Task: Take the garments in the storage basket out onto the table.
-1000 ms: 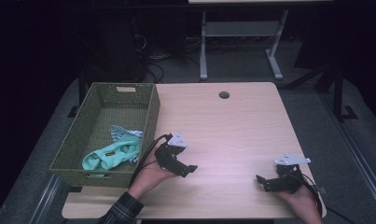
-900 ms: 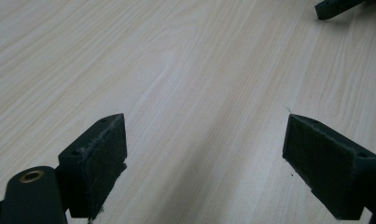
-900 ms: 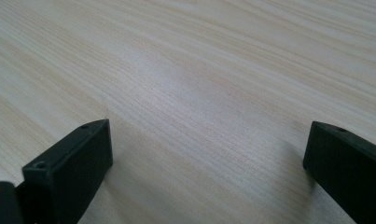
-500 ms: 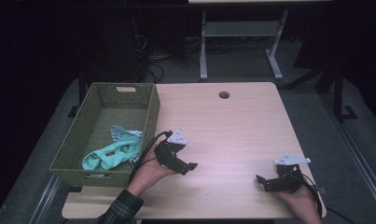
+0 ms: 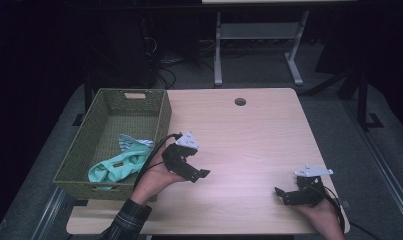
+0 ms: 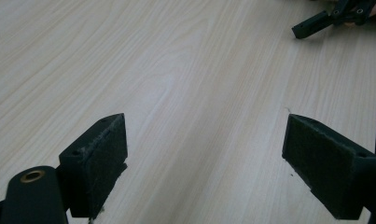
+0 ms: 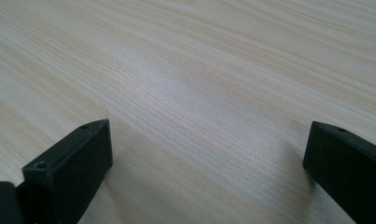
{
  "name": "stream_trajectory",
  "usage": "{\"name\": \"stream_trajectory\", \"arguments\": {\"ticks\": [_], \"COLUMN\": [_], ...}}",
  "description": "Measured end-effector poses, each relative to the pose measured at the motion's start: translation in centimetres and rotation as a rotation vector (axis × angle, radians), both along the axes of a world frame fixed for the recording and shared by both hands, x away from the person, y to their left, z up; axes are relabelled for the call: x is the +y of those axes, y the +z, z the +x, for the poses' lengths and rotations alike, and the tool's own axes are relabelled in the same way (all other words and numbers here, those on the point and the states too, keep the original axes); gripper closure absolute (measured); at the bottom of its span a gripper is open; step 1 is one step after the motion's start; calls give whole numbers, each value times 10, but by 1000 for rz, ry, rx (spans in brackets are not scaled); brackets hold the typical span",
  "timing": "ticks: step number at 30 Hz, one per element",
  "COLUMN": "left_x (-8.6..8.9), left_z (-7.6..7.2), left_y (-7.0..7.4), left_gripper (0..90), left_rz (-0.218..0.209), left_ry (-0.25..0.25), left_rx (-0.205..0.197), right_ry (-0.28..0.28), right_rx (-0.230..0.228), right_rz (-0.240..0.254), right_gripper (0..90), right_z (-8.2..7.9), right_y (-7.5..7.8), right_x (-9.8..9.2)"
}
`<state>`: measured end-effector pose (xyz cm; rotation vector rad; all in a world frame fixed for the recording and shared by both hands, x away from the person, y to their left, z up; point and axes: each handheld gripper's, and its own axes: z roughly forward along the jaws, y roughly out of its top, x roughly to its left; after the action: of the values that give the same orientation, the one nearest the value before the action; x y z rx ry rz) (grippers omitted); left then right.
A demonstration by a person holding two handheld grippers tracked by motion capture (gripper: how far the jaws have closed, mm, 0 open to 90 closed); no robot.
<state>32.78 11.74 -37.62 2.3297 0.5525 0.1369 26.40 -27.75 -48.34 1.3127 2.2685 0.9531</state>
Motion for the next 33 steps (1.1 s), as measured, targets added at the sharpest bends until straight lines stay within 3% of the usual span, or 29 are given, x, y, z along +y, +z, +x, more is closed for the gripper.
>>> {"name": "stream_trajectory", "arguments": {"ticks": [14, 19, 33], "left_x": [10, 16, 34], "left_z": [4, 4, 6], "left_y": [13, 18, 29], "left_gripper": [133, 135, 135], "left_rz": [13, -2, 14], "left_ry": [1, 20, 46], "left_rx": [-9, -8, -25], "right_ry": [0, -15, -13], "right_rx": [-1, 0, 0], "right_rz": [0, 0, -2], "right_gripper": [8, 8, 8], "right_z": [0, 0, 0], "right_y": [0, 0, 0], "right_x": [0, -1, 0]}}
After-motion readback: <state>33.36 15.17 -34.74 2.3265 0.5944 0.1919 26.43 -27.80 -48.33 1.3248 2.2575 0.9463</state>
